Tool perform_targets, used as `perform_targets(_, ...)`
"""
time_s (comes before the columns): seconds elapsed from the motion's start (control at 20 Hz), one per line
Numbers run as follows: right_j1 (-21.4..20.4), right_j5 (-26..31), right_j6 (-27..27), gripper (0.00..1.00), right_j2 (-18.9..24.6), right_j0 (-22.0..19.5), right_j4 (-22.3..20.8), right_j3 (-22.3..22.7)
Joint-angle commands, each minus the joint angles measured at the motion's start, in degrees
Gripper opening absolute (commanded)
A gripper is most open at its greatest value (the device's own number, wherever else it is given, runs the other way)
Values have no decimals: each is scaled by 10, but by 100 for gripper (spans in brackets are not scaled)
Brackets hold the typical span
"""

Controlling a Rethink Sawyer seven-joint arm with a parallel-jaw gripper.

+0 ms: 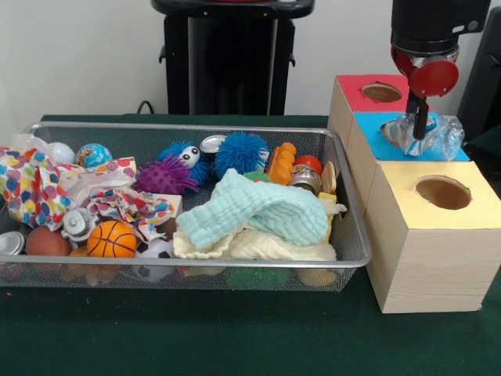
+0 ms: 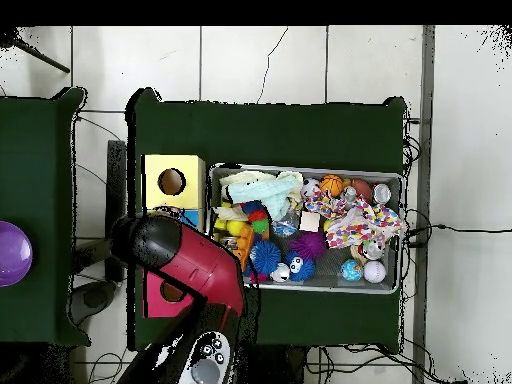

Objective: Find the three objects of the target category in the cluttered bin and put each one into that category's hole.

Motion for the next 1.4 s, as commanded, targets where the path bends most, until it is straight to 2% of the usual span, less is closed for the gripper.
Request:
perform_targets(0.05,27,0,119,0,61,-12,19,19)
perform_targets(0.25,27,22,119,0,54,-14,7,19)
perform_targets(0.5,28,20,107,0,57,-19,6,28)
perform_targets(0.95,28,37,132,0,44,-5,0,26)
perform_targets(1.4,22,18,128,0,47,3,6,45)
